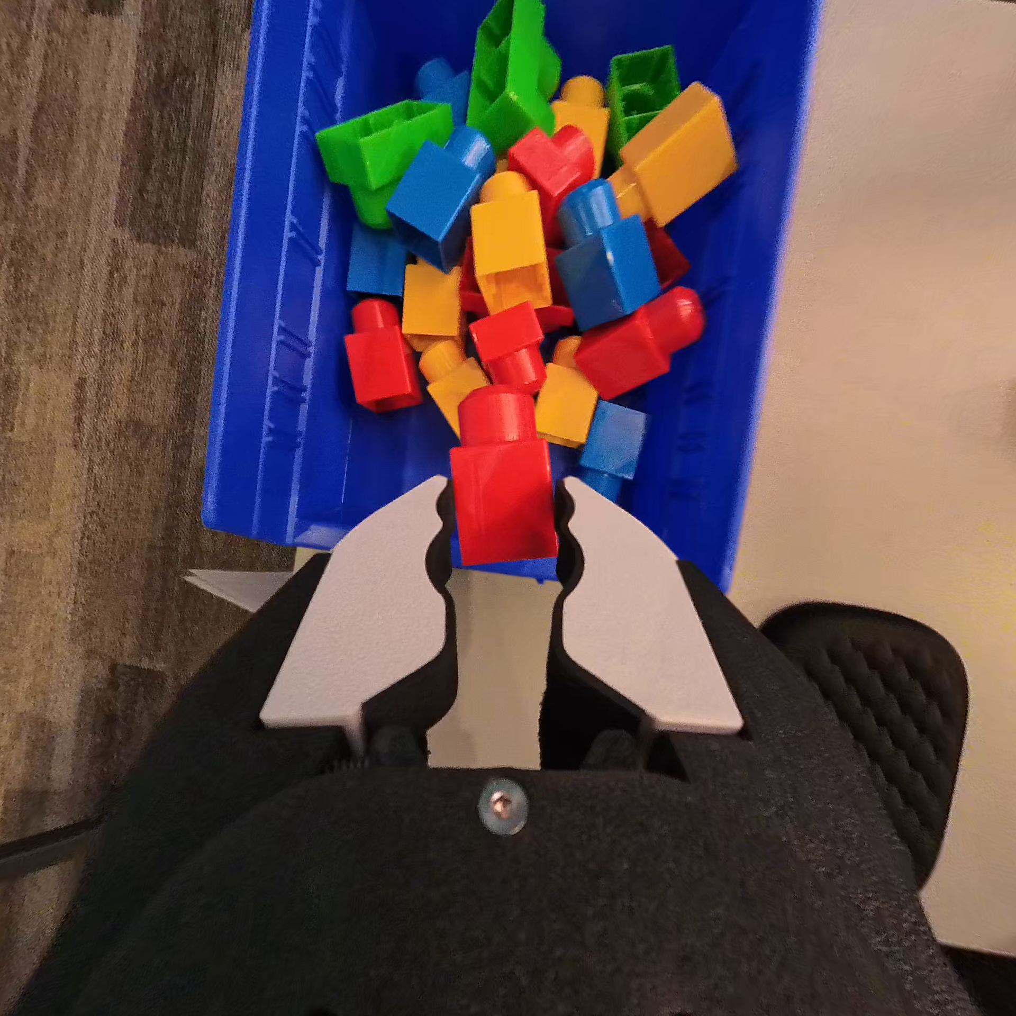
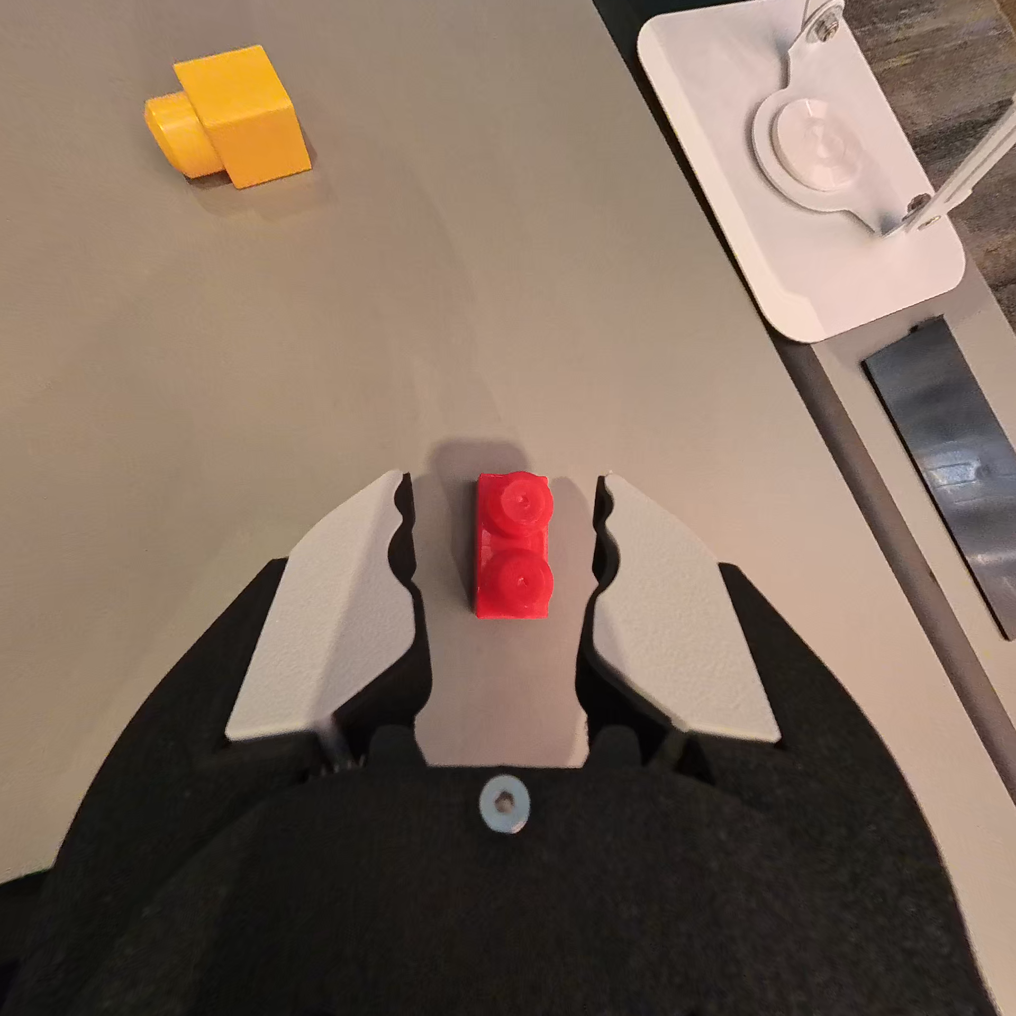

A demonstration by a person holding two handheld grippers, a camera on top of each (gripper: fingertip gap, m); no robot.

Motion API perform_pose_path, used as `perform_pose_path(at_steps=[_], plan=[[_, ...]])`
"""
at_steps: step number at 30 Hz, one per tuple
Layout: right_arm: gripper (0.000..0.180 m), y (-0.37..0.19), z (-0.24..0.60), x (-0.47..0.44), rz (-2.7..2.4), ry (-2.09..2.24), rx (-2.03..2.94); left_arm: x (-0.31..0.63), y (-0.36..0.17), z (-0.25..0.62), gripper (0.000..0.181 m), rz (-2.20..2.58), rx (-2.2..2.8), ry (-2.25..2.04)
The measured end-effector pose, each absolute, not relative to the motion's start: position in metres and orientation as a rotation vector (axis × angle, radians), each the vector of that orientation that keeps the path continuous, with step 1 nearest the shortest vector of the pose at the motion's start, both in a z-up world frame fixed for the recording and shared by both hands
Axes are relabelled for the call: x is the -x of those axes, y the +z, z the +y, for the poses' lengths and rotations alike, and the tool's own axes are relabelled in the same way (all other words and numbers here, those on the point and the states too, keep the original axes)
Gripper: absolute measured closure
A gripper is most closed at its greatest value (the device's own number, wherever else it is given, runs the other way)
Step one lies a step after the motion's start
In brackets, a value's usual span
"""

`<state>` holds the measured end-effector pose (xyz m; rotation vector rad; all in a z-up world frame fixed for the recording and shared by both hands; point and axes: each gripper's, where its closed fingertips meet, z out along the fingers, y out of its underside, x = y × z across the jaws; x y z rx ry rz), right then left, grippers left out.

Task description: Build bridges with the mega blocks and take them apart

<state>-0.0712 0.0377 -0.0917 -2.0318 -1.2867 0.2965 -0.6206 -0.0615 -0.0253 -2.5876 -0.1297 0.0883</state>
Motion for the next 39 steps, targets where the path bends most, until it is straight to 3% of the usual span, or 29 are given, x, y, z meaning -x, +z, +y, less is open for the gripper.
perform_pose_path(at_steps=[7,11,19,35,39], plan=[[0.117,-0.093,0.035,0.077,-1.313,0.286,2.034,0.5,0.019,-0.065,0.146,0.277,2.431,-0.164],[0.117,-0.094,0.031,0.081,-1.34,0.301,2.02,0.438,-0.008,-0.051,0.146,0.52,2.408,-0.013],[0.118,-0.089,0.031,0.072,-1.289,0.329,2.01,0.37,-0.099,-0.007,0.146,0.492,2.501,0.006],[0.118,-0.092,0.033,0.064,-1.246,0.39,2.013,0.354,-0.129,-0.002,0.146,0.597,2.509,-0.106],[0.118,-0.092,0.034,0.061,-1.235,0.392,2.018,0.345,-0.118,-0.002,0.118,0.675,2.425,-0.192]])
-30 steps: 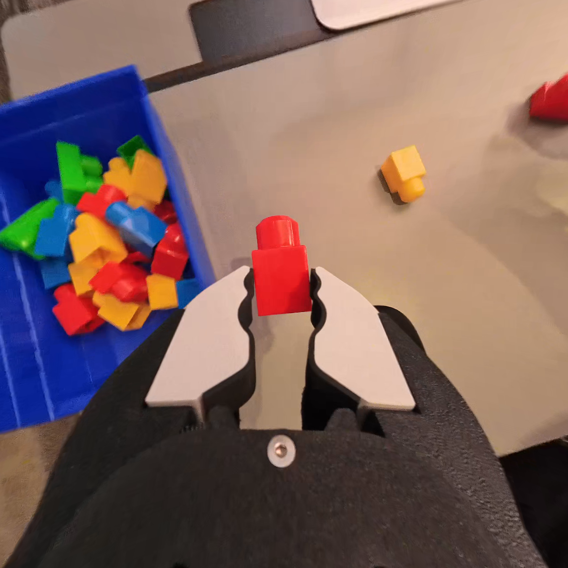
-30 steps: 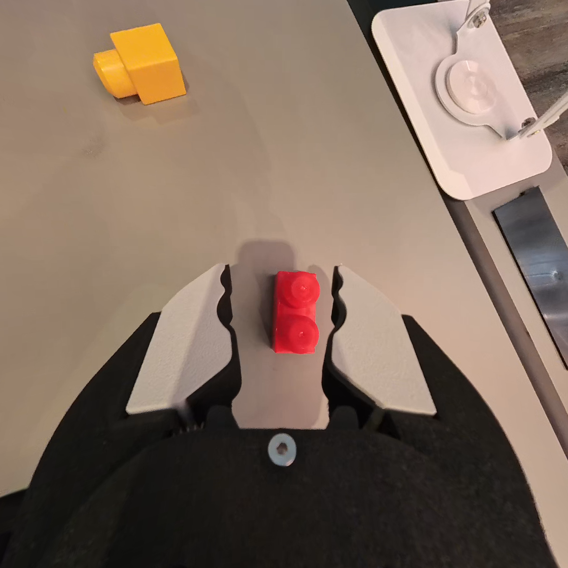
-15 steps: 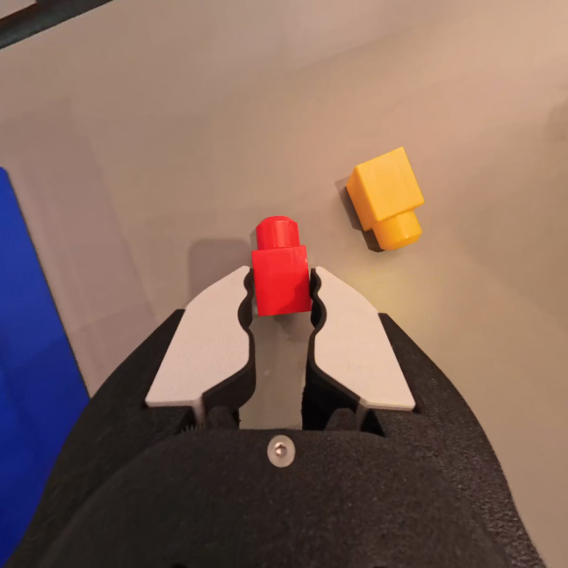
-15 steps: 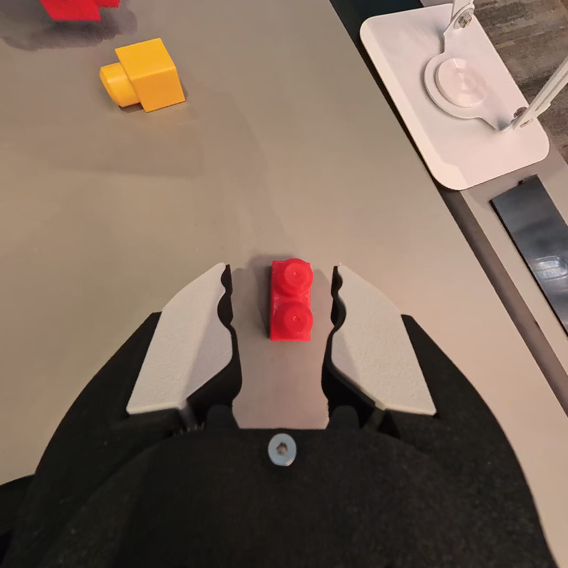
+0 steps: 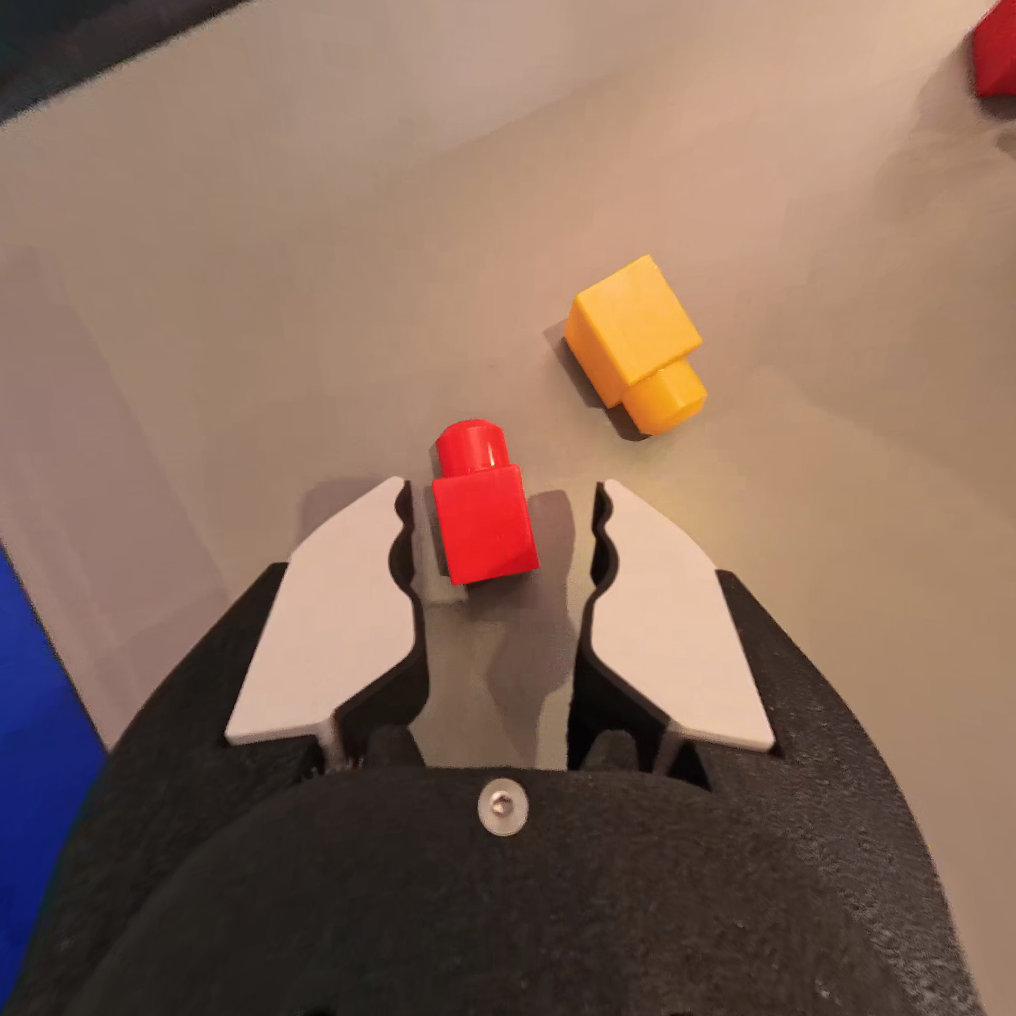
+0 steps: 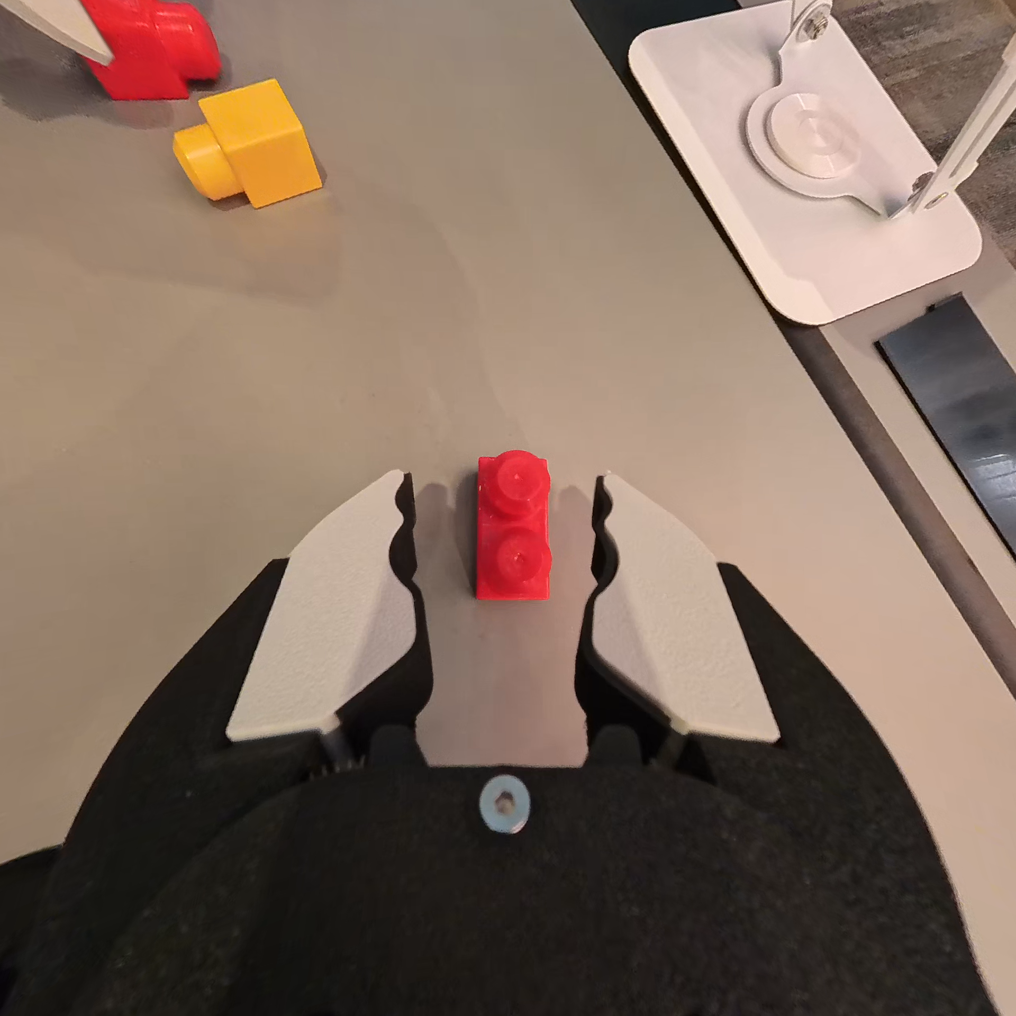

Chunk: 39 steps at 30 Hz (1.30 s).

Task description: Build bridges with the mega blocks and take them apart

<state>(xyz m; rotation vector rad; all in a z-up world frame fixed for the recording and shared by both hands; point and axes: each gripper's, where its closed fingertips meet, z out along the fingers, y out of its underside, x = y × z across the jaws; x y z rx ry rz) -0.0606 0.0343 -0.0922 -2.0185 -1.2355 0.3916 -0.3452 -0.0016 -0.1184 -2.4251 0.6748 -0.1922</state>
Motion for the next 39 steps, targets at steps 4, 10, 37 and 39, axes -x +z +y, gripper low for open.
perform_pose_path(at_steps=[4,10,37,39], plan=[[0.118,-0.094,0.036,0.056,-1.225,0.385,2.032,0.329,-0.073,0.0,0.107,1.025,2.168,-0.159],[0.118,-0.104,0.037,0.055,-1.237,0.38,2.07,0.29,-0.038,-0.007,0.126,1.913,1.464,0.244],[0.121,-0.107,0.031,0.062,-1.166,0.586,2.066,0.275,-0.114,0.008,0.129,2.845,0.551,0.158],[0.121,-0.104,0.033,0.061,-1.14,0.597,2.063,0.277,-0.12,0.013,0.128,2.861,0.528,0.174]])
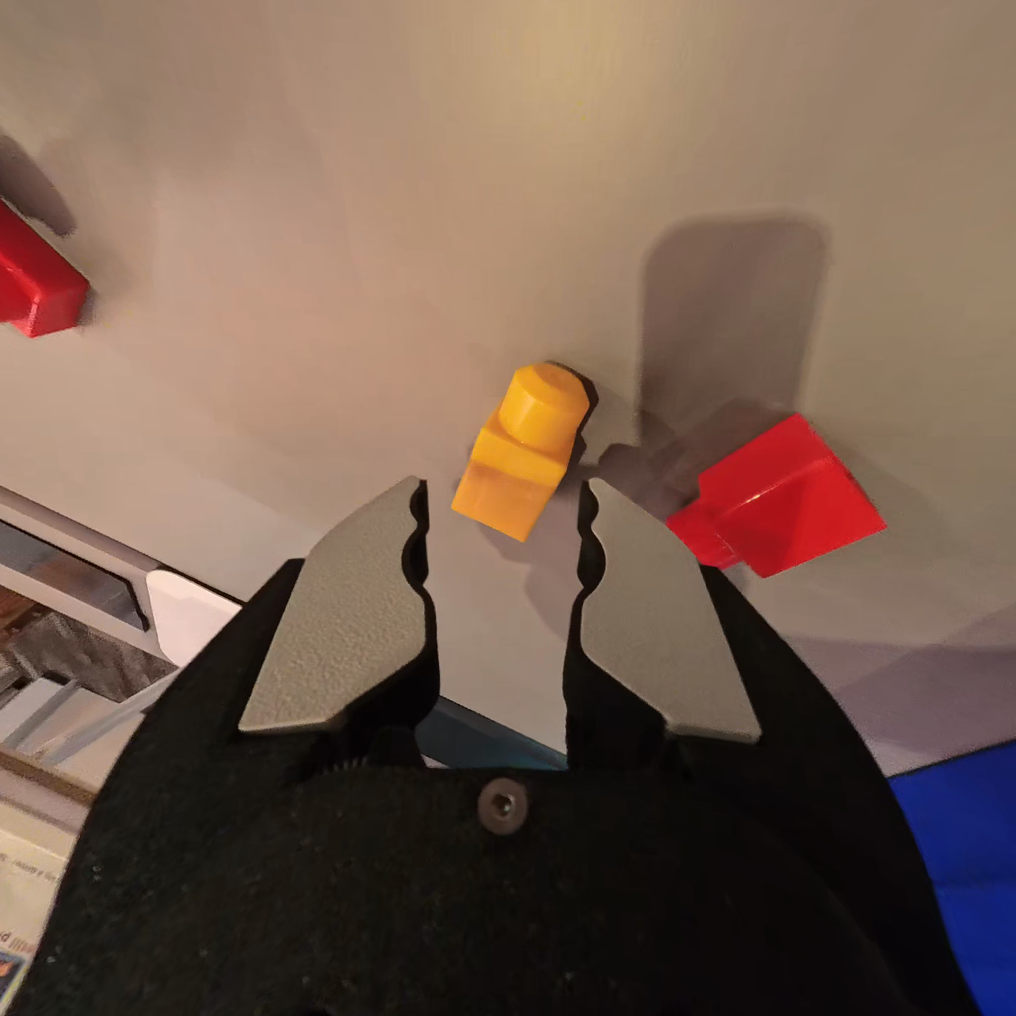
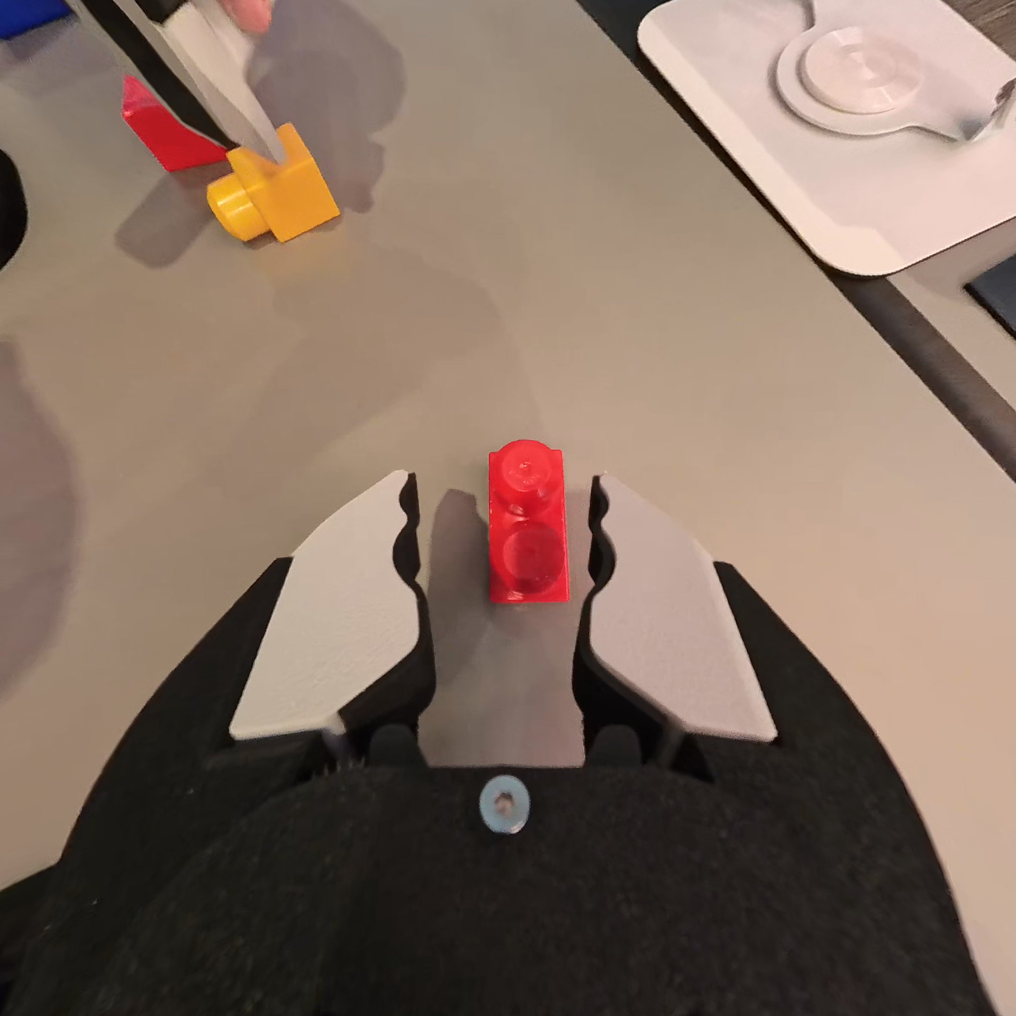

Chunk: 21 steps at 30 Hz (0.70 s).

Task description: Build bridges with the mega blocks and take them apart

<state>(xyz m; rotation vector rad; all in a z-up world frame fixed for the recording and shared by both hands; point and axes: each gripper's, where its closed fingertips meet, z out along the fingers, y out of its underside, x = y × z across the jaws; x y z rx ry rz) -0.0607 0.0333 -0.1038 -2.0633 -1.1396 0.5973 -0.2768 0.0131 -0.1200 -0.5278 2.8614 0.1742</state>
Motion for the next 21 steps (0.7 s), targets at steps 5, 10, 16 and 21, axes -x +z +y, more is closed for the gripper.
perform_pose_path(at_steps=[5,10,16,21], plan=[[0.121,-0.1,0.034,0.061,-1.137,0.617,2.049,0.279,-0.136,0.018,0.136,2.901,0.461,0.168],[0.123,-0.097,0.033,0.064,-1.152,0.635,2.033,0.269,-0.143,0.013,0.143,2.896,0.405,0.137],[0.123,-0.087,0.03,0.067,-1.138,0.681,1.98,0.23,-0.106,0.041,0.143,2.48,1.103,0.171],[0.125,-0.075,0.031,0.07,-1.09,0.744,1.933,0.255,-0.069,0.05,0.143,1.616,1.977,0.017]])
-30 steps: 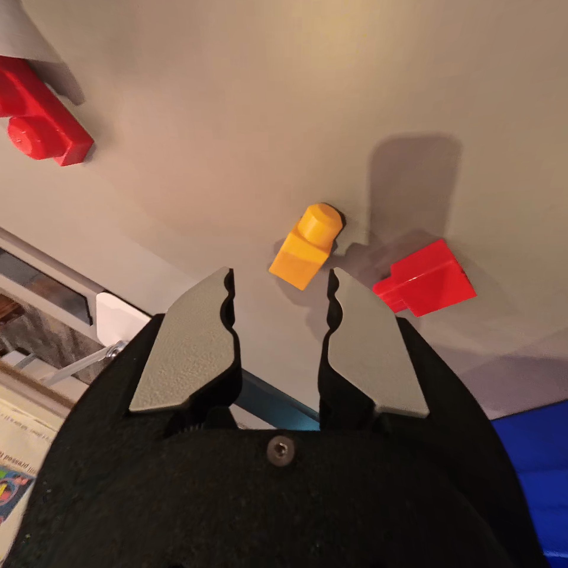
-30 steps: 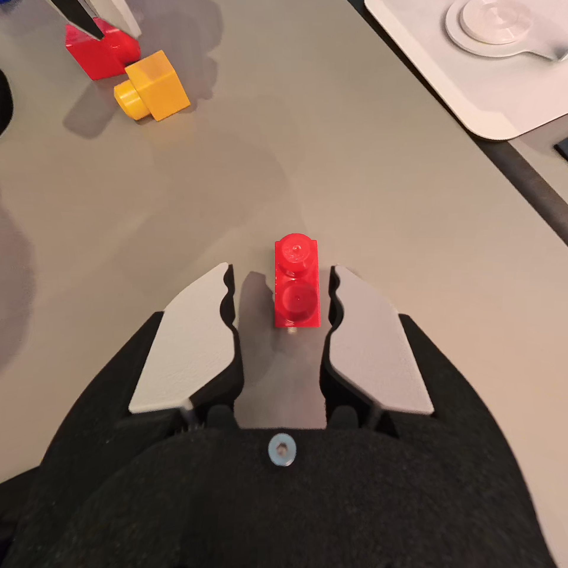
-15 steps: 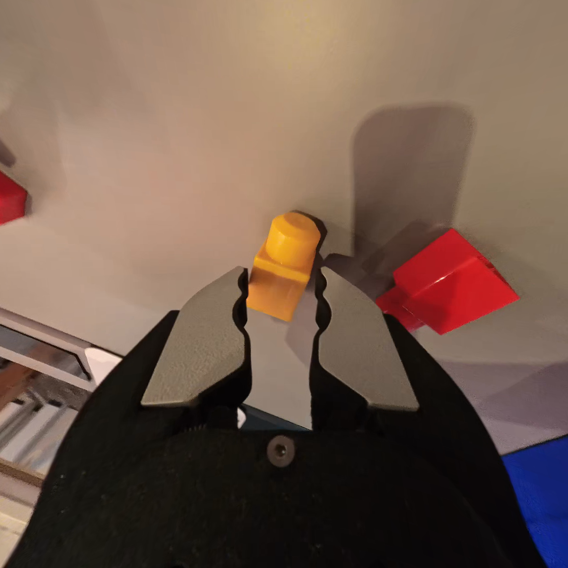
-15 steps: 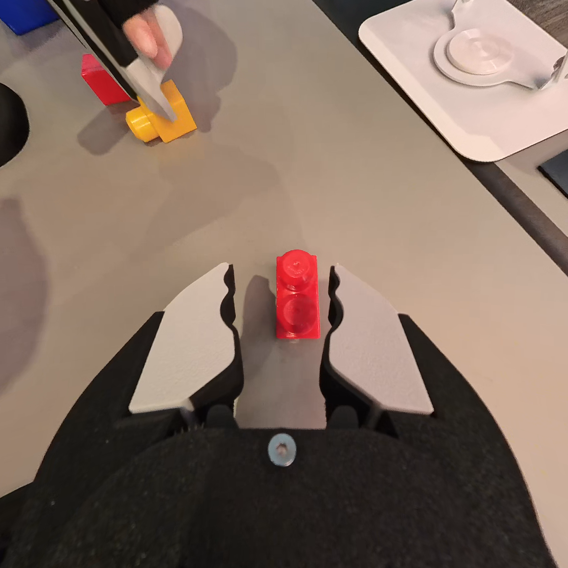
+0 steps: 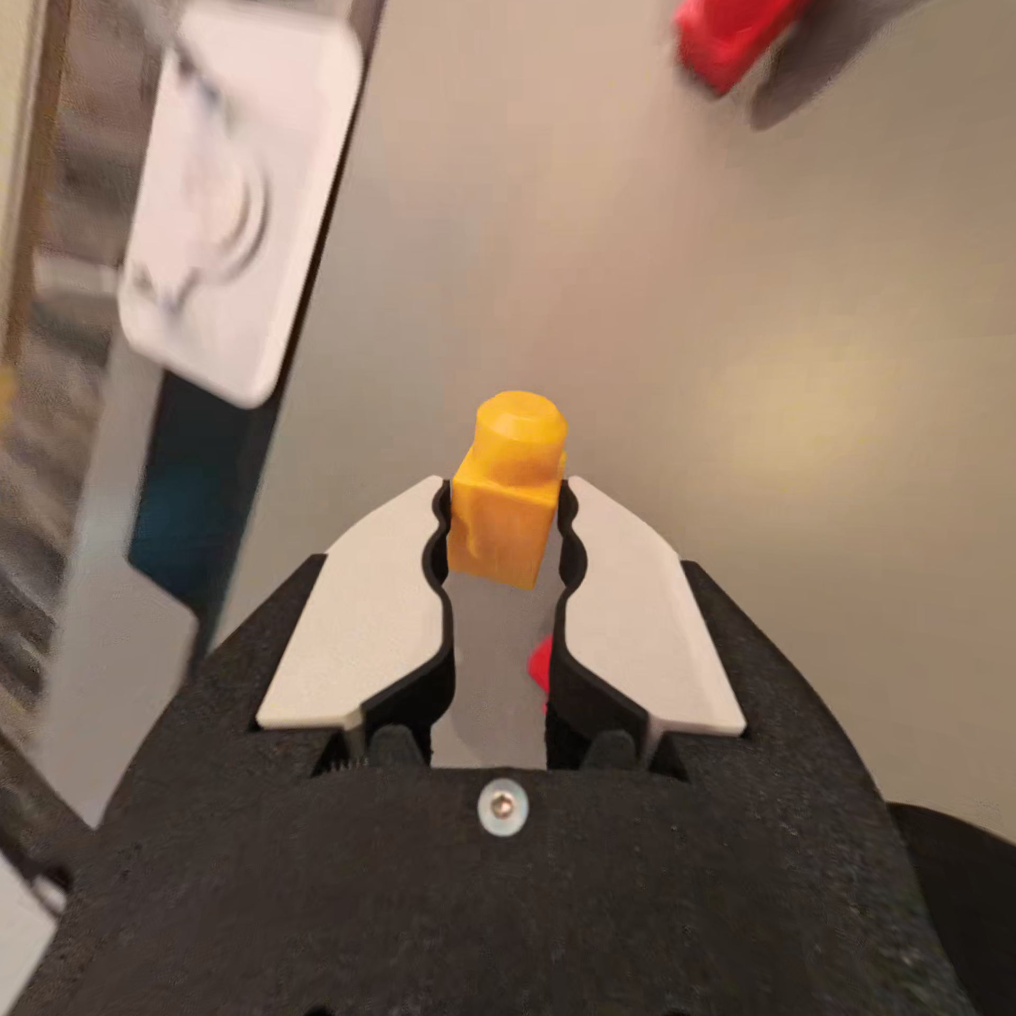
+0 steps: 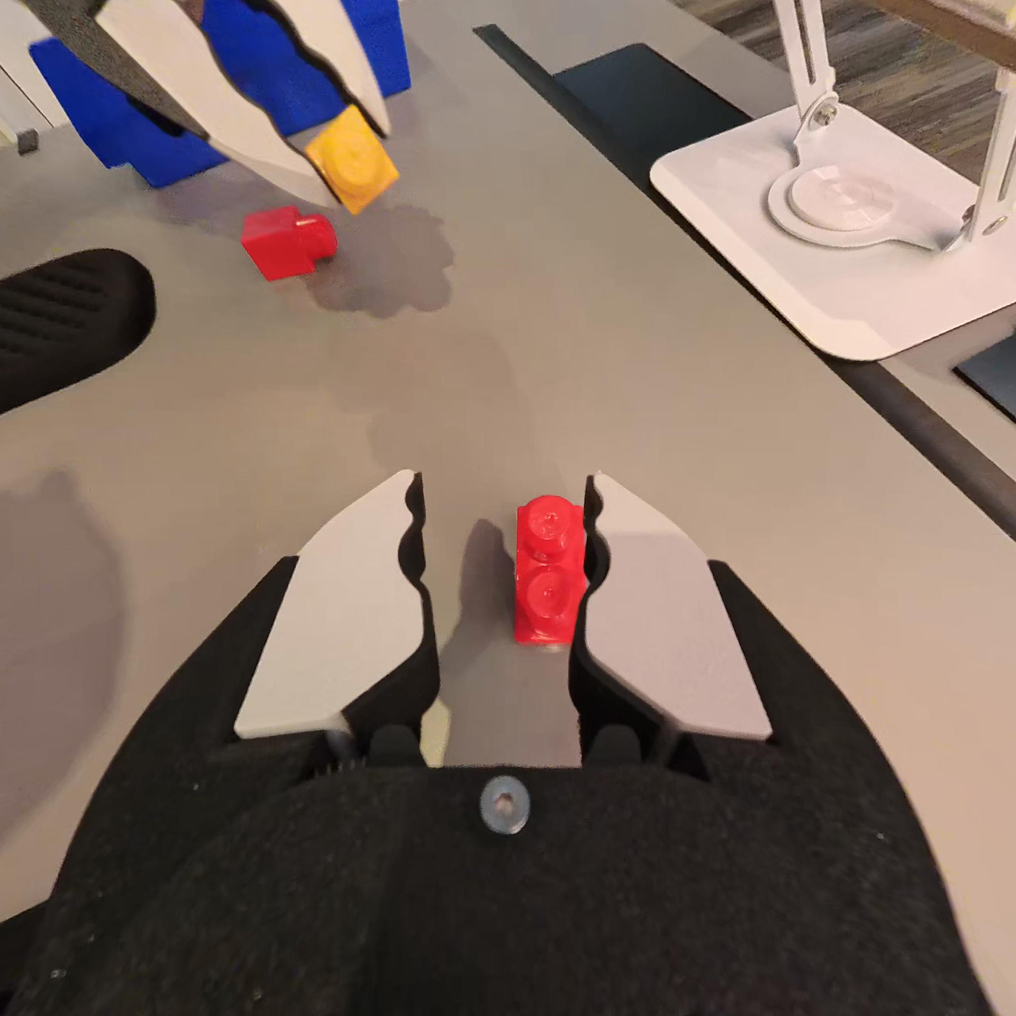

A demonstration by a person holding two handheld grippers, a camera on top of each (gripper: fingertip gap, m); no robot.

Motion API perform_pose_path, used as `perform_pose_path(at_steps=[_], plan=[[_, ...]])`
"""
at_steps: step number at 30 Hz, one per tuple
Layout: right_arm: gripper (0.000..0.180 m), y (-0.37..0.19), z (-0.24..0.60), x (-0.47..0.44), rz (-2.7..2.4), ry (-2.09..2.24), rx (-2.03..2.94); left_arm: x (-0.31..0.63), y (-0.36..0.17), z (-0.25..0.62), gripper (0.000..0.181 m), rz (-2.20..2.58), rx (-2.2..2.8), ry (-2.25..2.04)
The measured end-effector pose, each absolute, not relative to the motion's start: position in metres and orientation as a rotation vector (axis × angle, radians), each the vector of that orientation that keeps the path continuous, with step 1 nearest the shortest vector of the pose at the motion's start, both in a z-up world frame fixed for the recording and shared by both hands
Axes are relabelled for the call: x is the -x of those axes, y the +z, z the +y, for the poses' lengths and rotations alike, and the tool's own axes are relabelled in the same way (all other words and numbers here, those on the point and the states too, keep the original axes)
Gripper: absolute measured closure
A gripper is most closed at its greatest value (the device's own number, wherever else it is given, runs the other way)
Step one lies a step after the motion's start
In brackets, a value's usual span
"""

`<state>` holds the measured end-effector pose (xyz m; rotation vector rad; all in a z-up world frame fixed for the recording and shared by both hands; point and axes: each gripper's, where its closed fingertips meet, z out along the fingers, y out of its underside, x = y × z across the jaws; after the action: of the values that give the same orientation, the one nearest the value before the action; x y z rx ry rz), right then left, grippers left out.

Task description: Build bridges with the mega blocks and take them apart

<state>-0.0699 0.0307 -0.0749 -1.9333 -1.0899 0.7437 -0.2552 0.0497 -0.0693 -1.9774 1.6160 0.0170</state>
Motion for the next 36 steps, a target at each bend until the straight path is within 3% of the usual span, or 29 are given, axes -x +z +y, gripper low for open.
perform_pose_path(at_steps=[4,11,36], plan=[[0.126,-0.075,0.03,0.076,-1.104,0.759,1.932,0.327,-0.064,0.042,0.143,1.068,2.291,0.033],[0.126,-0.066,0.021,0.096,-1.179,0.782,1.887,0.398,-0.101,0.017,0.143,0.431,2.718,-0.199],[0.125,-0.063,0.019,0.08,-1.173,0.762,1.892,0.397,-0.13,0.007,0.145,0.341,2.897,-0.195]])
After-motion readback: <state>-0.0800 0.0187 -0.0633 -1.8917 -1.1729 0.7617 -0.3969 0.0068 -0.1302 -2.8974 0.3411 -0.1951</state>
